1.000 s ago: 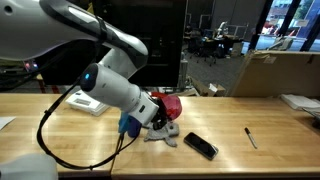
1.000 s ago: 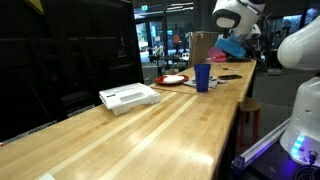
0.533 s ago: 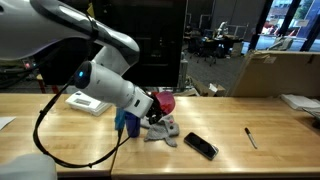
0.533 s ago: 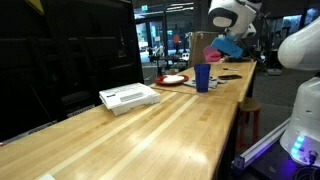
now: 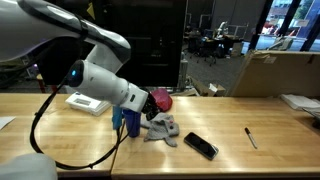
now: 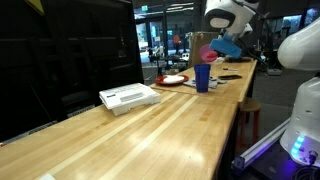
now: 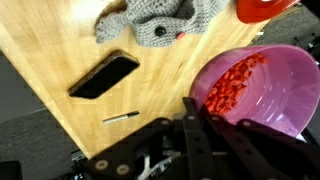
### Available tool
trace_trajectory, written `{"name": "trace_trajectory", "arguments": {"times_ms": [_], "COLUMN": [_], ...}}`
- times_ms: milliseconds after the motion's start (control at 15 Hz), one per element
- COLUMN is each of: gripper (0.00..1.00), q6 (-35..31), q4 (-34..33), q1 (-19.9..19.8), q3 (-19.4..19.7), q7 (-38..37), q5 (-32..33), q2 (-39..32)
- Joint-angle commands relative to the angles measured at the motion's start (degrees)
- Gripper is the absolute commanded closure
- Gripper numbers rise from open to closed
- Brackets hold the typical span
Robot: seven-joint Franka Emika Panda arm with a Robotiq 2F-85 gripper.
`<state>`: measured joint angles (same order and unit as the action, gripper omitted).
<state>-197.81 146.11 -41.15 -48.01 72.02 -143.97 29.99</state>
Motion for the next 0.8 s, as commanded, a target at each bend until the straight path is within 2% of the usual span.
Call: {"name": "trace_trajectory", "arguments": {"times_ms": [0, 733], "gripper": [0.99, 0.99], "q6": [-0.1, -0.1], "q4": [0.6, 0.5], "q1": [-1.1, -2.8], "q3": [-1.2, -5.3], "q7": [2.2, 5.6], "q5": [0.1, 0.1], "q2": [3.7, 6.9]}}
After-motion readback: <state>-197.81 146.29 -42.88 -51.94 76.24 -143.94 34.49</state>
